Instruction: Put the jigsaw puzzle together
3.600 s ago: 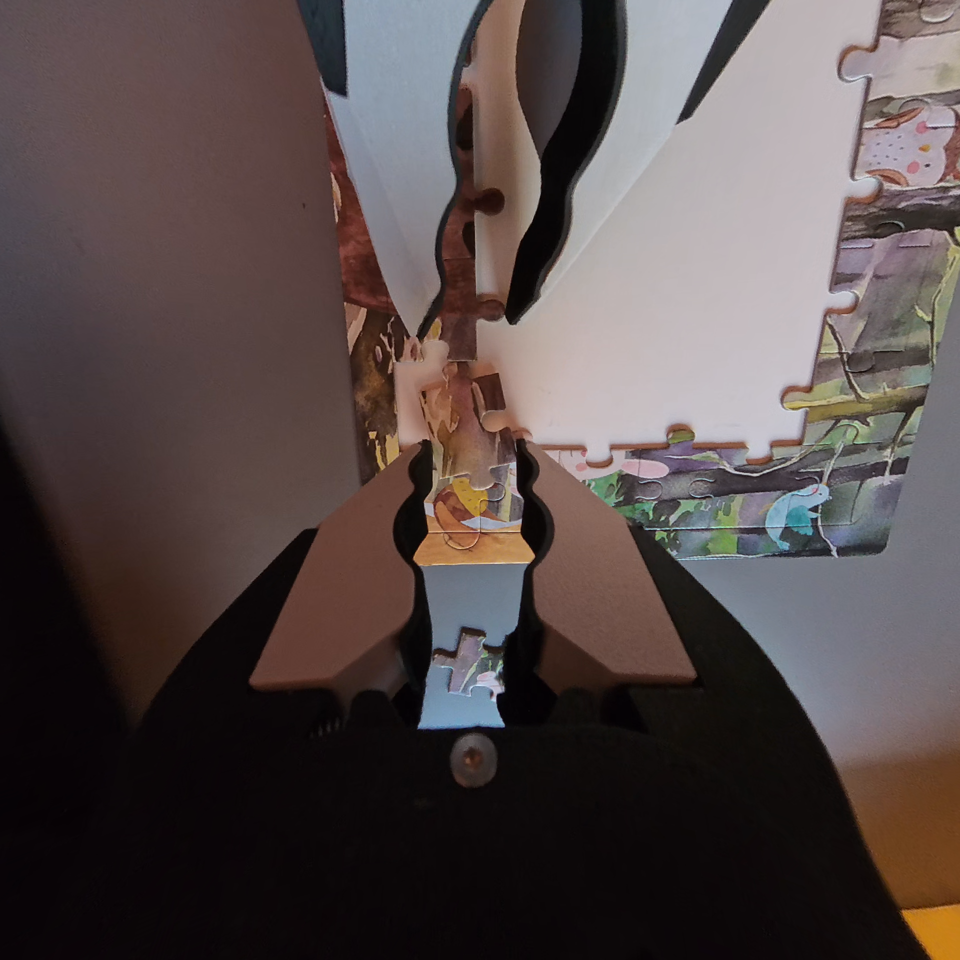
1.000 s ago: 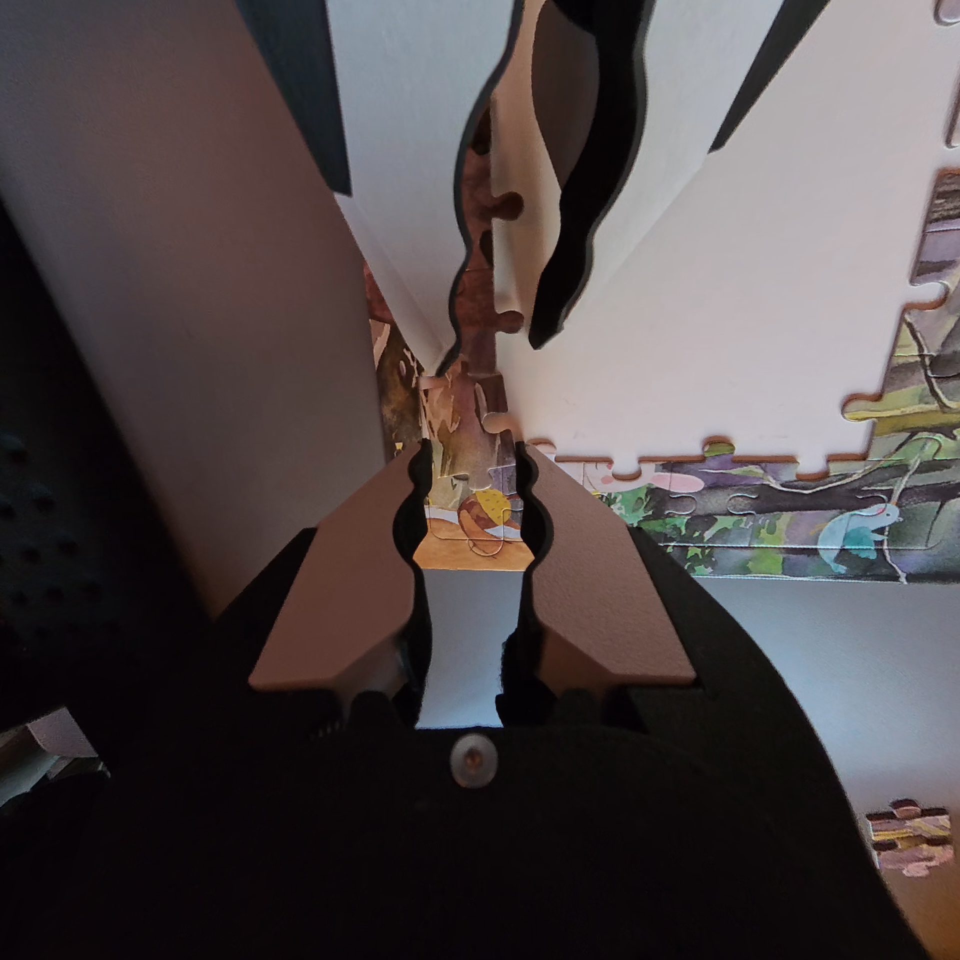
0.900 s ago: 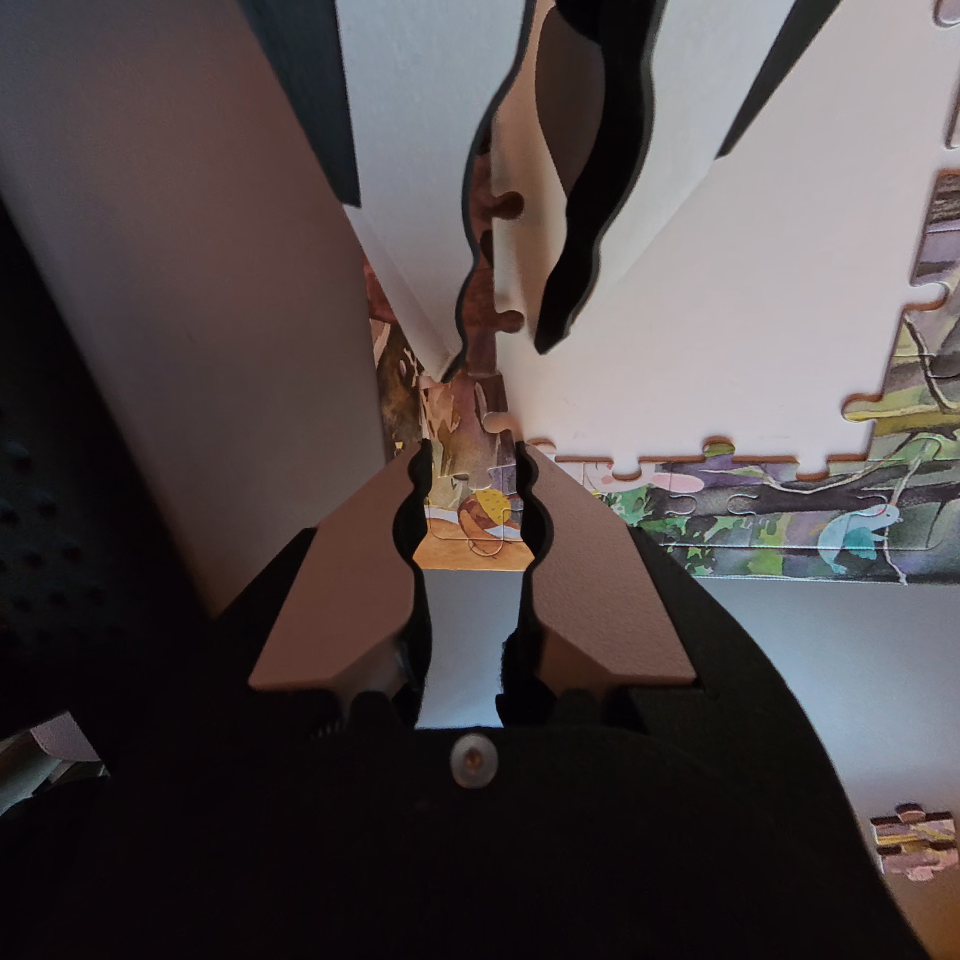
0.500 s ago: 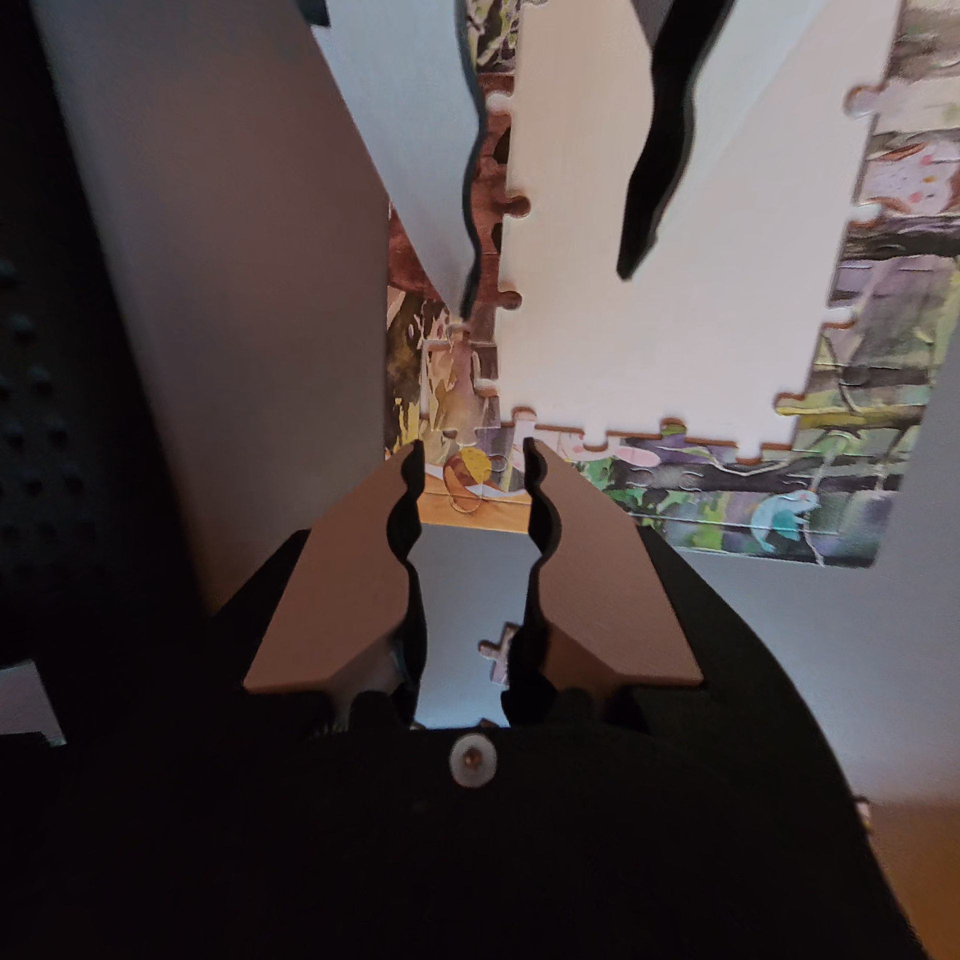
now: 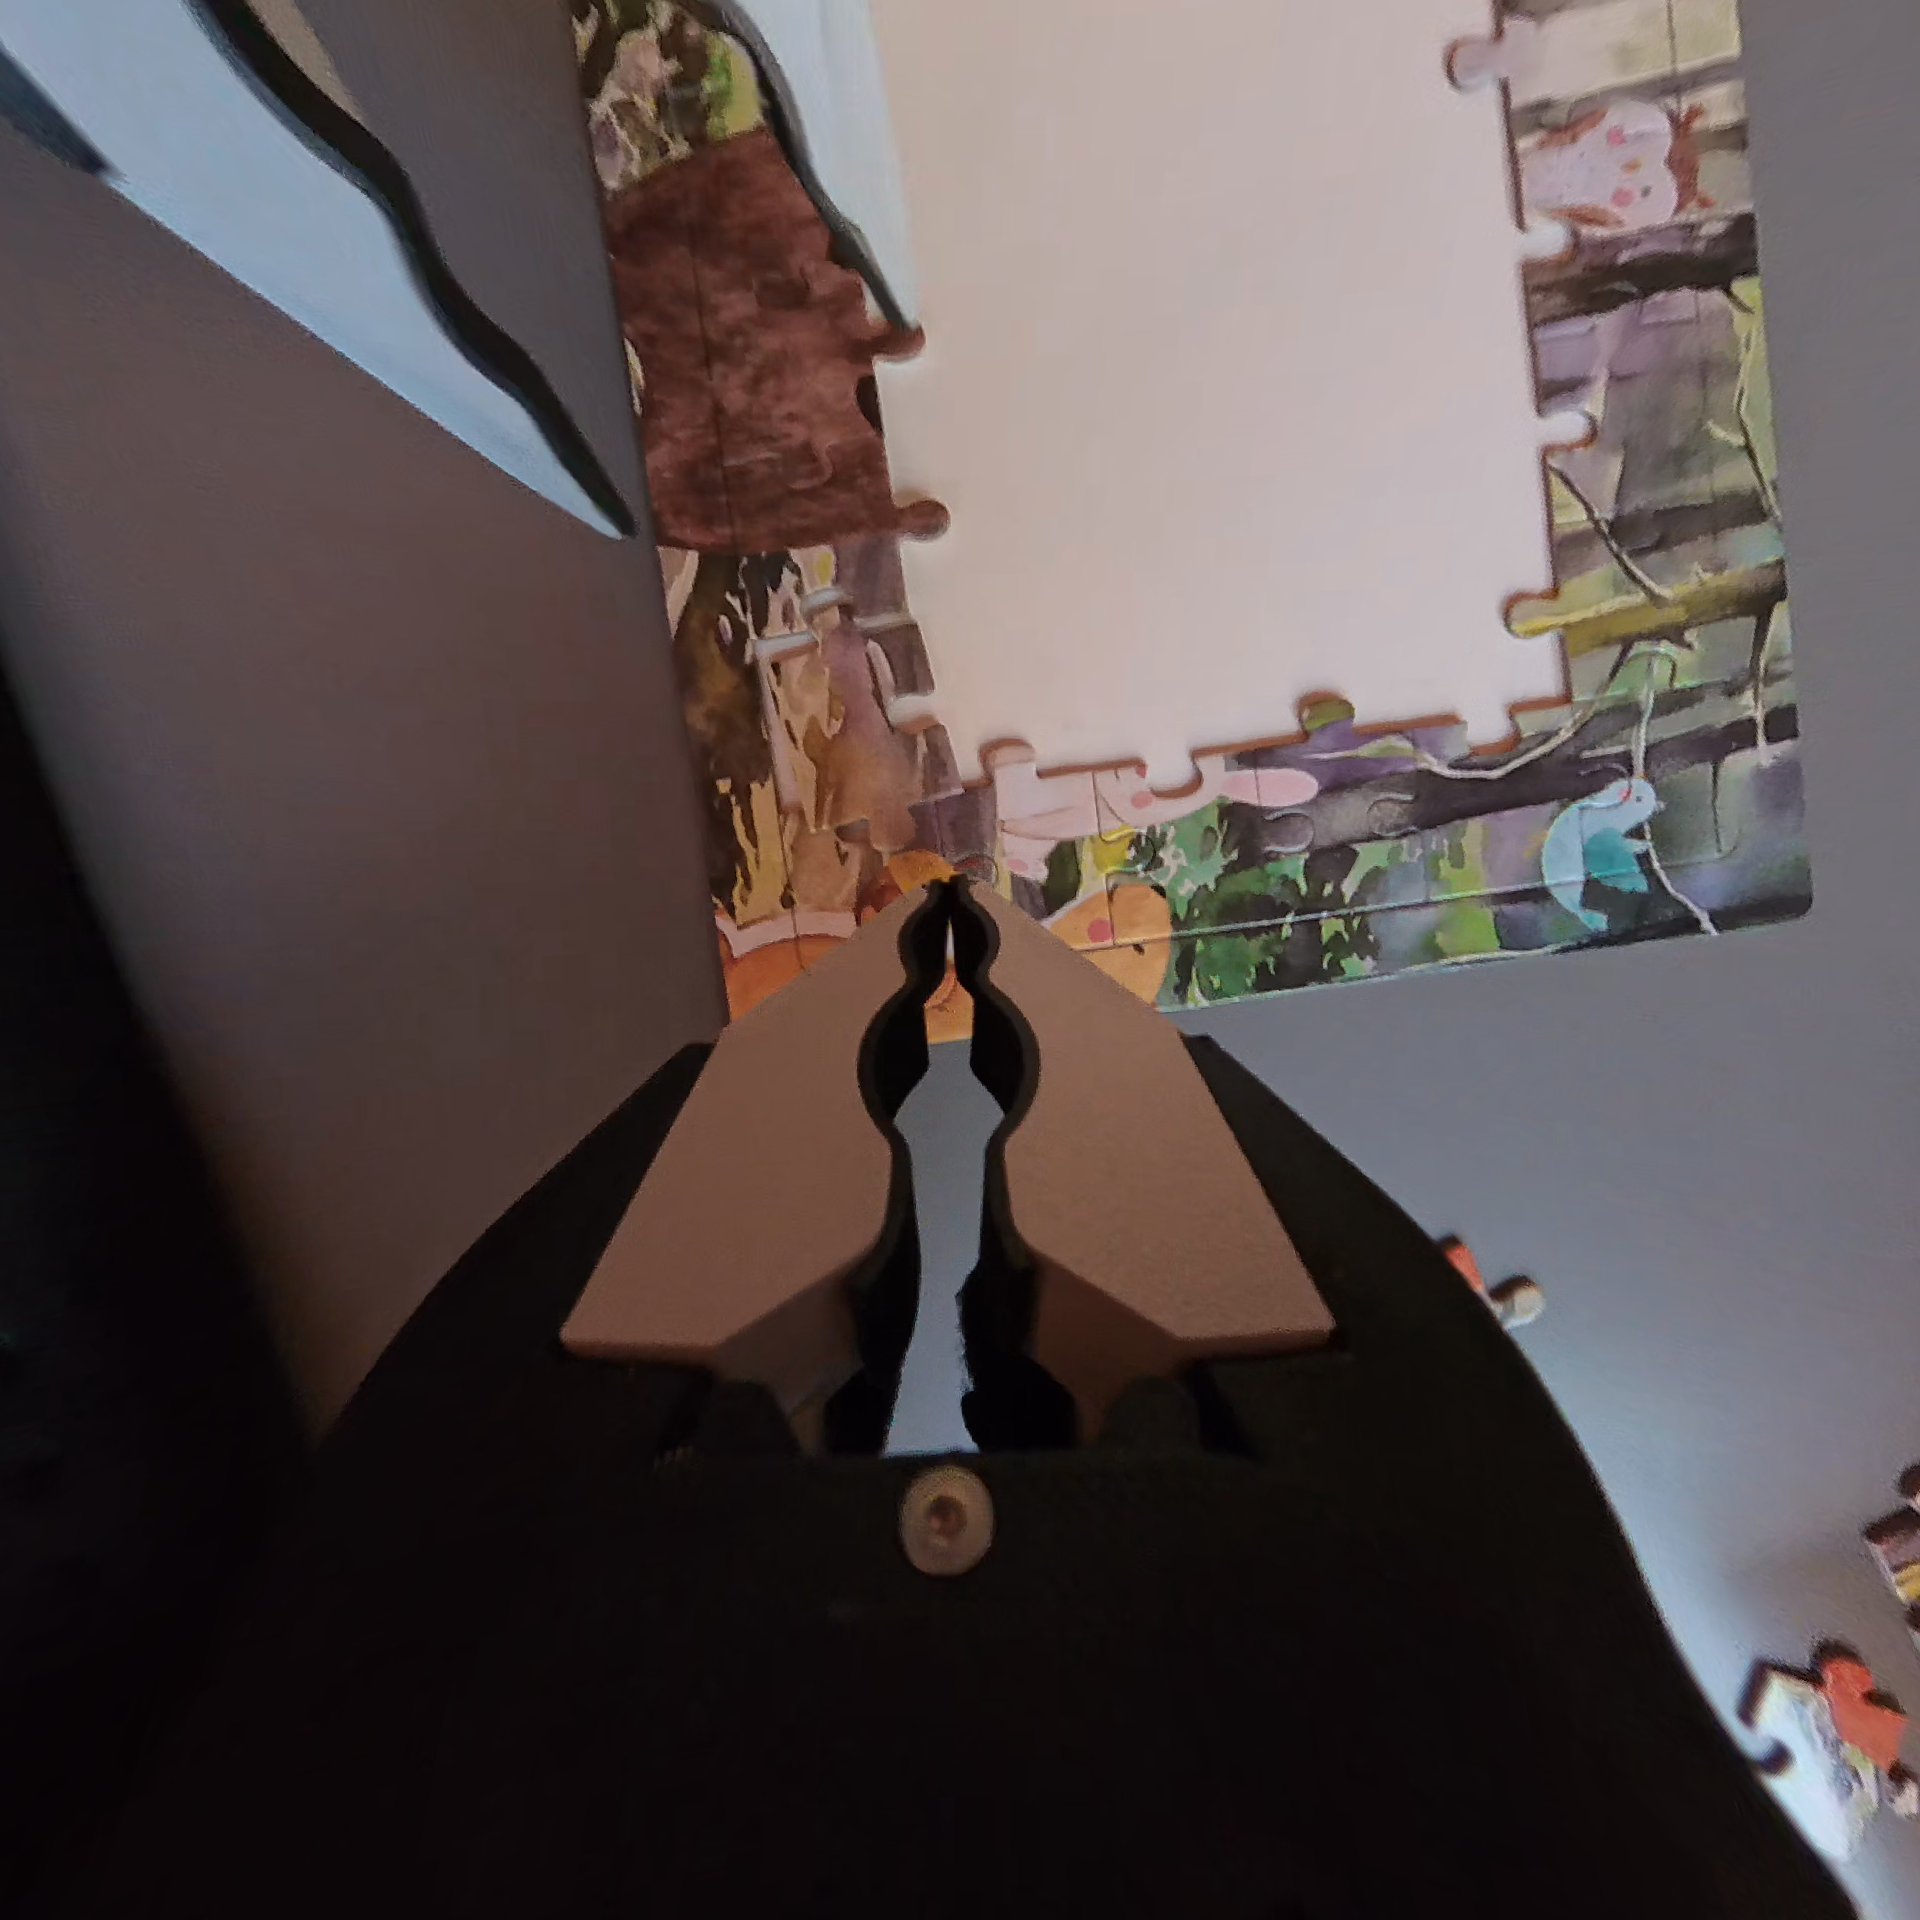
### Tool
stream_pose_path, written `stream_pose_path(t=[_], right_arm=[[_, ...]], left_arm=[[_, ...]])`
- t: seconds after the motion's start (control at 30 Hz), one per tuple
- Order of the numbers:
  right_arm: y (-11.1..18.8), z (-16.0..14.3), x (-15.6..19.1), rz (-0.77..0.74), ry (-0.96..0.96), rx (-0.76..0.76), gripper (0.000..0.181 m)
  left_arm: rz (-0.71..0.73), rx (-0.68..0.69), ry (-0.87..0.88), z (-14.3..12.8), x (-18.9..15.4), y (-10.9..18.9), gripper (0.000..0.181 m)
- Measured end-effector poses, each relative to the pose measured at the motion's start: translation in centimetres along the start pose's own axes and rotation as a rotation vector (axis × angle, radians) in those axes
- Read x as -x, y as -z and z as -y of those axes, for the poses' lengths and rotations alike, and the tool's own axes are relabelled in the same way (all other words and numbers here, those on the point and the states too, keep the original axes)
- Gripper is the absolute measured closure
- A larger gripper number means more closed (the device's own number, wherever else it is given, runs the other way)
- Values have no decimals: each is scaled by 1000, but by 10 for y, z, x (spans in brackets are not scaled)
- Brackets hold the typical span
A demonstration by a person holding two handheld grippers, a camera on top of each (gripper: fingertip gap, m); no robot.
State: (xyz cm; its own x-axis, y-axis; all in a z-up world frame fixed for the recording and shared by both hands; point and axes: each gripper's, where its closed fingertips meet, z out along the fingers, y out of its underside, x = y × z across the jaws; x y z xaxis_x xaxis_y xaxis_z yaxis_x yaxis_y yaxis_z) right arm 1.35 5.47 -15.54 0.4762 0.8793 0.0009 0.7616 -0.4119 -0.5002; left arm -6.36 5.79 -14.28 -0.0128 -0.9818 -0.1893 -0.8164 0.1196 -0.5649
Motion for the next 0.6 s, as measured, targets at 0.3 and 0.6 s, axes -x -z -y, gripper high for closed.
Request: stream_pose_path(t=[0.3,0.6], right_arm=[[3,16,6,5,141,-152,176],[0,9,1,47,116,-173,171]], left_arm=[[-87,-119,9,0,-11,-13,126],[-117,-163,37,6,-16,-18,128]])
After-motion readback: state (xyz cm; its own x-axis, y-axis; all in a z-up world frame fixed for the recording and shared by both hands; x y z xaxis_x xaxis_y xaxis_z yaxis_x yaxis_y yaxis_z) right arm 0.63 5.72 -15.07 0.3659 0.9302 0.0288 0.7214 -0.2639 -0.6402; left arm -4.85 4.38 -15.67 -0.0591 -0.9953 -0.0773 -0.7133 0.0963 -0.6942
